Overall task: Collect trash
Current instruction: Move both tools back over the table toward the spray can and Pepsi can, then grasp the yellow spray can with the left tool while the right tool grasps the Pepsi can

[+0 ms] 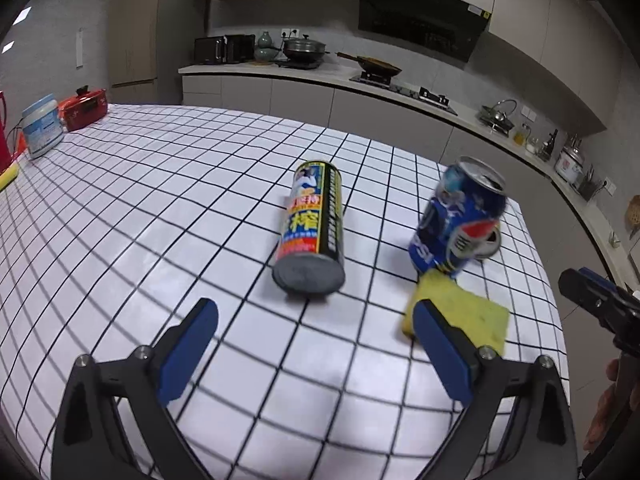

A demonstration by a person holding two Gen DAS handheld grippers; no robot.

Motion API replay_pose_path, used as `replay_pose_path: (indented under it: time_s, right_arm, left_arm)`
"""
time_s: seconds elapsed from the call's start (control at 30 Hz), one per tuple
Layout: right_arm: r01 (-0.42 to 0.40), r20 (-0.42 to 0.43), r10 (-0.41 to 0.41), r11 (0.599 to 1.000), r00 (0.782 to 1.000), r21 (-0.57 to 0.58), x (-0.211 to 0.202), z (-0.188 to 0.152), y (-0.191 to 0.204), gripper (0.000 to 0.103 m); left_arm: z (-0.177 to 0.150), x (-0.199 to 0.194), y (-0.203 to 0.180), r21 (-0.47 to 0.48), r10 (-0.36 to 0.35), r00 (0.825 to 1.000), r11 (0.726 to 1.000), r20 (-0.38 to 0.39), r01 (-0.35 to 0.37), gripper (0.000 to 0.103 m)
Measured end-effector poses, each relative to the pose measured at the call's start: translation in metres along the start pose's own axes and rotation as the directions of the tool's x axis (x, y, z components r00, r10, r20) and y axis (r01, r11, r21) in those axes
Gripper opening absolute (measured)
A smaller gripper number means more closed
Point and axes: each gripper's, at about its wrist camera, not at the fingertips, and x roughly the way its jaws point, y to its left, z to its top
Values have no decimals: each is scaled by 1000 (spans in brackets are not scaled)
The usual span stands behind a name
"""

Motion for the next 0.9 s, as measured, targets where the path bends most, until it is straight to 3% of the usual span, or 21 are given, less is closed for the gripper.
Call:
replay_pose_path:
  time_s: [0.47,0.5,0.57,0.6,0.73,0.9]
  right_arm:
    - [-23,-11,23,1000,1000,7,78,33,37,97]
    - [-25,-13,26,1000,1000,12,83,35,37,95]
    - [-34,-30,35,999,999,18,91,37,39,73]
    - [-40,-38,41,999,998,22,94,37,39,69]
    - [-34,-32,35,999,999,20,97,35,42,65]
    - [-29,-12,29,999,999,22,93,35,44,62]
  left_arm:
    - [37,58,10,30,-73,996,997,-60,75,89]
    - [38,61,9,34,-74,995,997,-62,76,87]
    - [39,68,12,24,-85,993,996,-79,87,79]
    - [40,71,14,12,-98,991,995,-87,100,76]
    - [40,76,13,22,-116,987,993,-109,119,55]
    - [36,68,14,47,-121,988,991,-100,126,54]
